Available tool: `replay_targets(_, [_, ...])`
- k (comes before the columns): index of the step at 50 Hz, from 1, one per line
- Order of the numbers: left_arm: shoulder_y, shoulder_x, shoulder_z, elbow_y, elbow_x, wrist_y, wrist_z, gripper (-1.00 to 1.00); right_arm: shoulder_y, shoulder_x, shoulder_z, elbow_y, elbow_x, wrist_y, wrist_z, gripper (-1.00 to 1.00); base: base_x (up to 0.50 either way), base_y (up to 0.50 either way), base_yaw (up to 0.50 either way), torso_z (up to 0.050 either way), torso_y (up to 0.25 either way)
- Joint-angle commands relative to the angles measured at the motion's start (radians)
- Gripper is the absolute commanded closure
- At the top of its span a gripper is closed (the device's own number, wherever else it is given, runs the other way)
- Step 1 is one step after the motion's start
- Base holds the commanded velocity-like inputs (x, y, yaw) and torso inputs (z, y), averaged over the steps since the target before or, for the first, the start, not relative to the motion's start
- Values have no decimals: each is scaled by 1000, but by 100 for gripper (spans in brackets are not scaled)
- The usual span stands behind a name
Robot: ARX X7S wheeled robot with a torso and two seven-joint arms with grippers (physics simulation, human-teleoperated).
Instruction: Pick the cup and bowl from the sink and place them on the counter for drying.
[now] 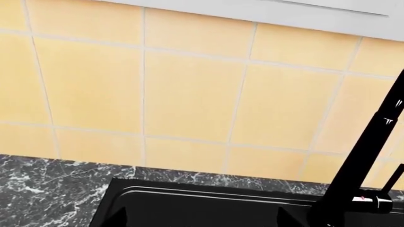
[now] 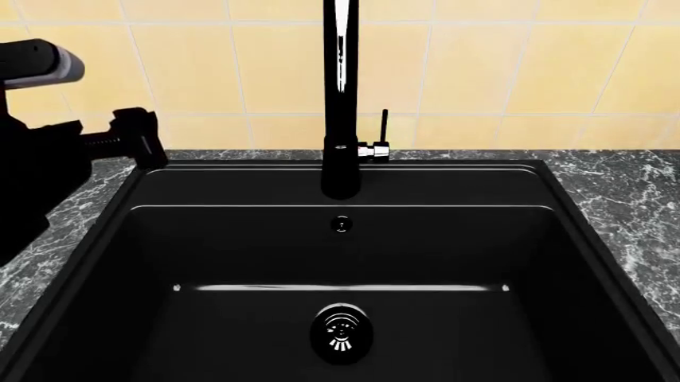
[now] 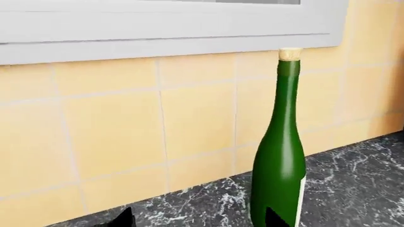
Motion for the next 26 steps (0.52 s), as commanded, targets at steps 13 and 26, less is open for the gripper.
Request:
replay_targets(13, [-8, 15, 13, -3, 37, -4, 22, -100, 286, -56, -239, -121, 117, 176, 8, -100, 0, 0, 0, 0, 0])
replay_targets(26, [-11, -3, 48, 45, 100, -17, 55, -100, 408, -125, -337, -120, 135, 234, 12, -100, 0, 0, 0, 0, 0])
